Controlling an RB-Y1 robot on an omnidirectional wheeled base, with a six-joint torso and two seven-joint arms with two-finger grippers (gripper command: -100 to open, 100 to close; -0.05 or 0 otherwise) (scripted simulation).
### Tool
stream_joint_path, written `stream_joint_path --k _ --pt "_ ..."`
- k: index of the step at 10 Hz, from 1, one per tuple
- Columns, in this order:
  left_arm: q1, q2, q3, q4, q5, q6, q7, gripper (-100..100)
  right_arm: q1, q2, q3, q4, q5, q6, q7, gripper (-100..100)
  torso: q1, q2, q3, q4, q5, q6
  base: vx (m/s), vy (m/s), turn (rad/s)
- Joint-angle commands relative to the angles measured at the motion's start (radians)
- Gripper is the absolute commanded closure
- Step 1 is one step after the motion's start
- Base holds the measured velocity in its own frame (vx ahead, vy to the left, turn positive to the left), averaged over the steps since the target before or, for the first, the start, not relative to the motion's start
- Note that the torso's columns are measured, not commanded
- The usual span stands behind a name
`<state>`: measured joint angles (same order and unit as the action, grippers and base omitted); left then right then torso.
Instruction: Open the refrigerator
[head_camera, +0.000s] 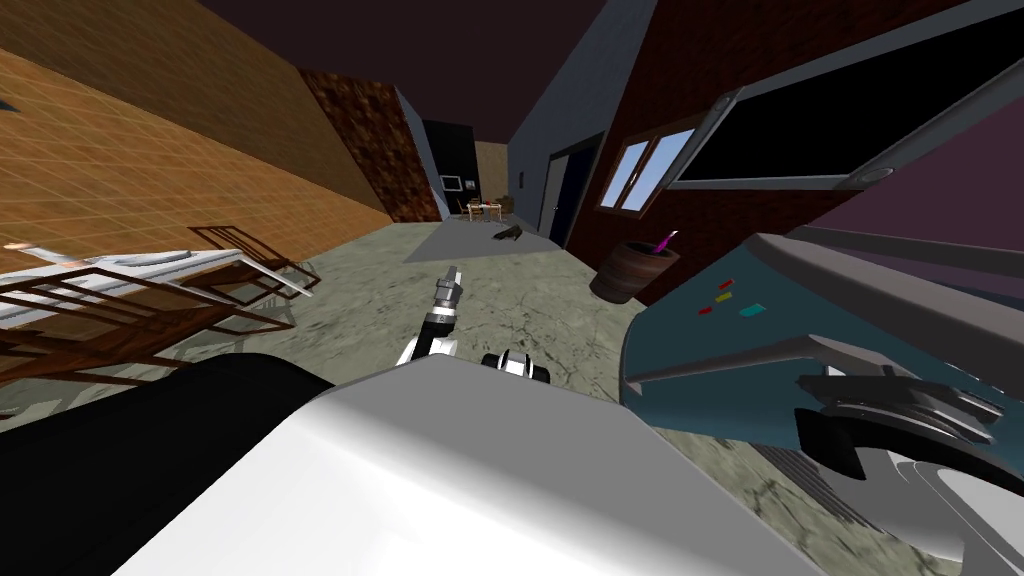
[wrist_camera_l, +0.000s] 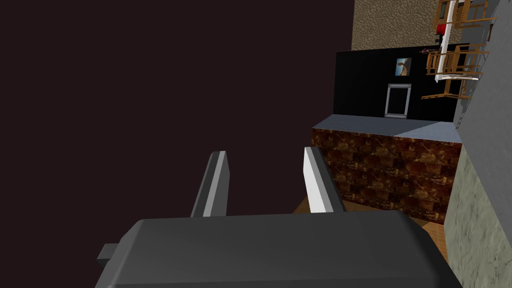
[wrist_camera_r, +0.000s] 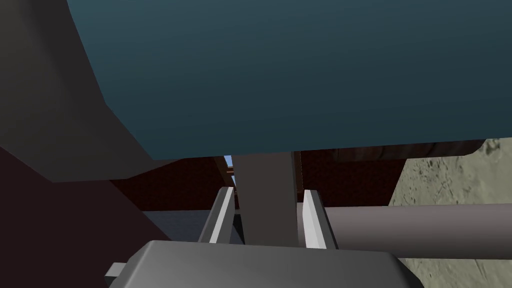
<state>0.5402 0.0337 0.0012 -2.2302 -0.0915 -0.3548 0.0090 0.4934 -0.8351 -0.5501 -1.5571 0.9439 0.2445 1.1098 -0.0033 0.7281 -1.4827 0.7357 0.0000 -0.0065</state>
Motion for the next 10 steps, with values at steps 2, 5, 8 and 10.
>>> stream_joint_path --k 2,5,8,10 --pt "0.000 0.000 0.000 0.000 0.000 0.000 0.000 0 0.024 -0.063 -0.025 0.044 -0.051 -0.009 -0.013 -100 -0.005 0.009 0.005 0.002 -0.001 0.005 0.042 0.093 -0.027" --pt "0.000 0.001 0.001 0.000 0.000 0.000 0.000 0 0.049 -0.123 -0.042 0.067 -0.097 -0.023 -0.027 -100 -0.001 0.012 0.008 0.003 -0.001 0.007 0.002 0.016 -0.022" --pt "0.000 0.000 0.000 0.000 0.000 0.000 0.000 0 0.074 -0.182 -0.059 0.090 -0.143 -0.038 -0.040 -100 0.009 0.009 0.005 0.003 0.005 0.005 0.014 0.041 -0.023" --pt "0.000 0.000 0.000 0.000 0.000 0.000 0.000 0 0.080 -0.184 -0.048 0.090 -0.151 -0.032 -0.039 -100 0.011 0.011 0.006 0.005 0.009 0.005 0.011 0.039 -0.014"
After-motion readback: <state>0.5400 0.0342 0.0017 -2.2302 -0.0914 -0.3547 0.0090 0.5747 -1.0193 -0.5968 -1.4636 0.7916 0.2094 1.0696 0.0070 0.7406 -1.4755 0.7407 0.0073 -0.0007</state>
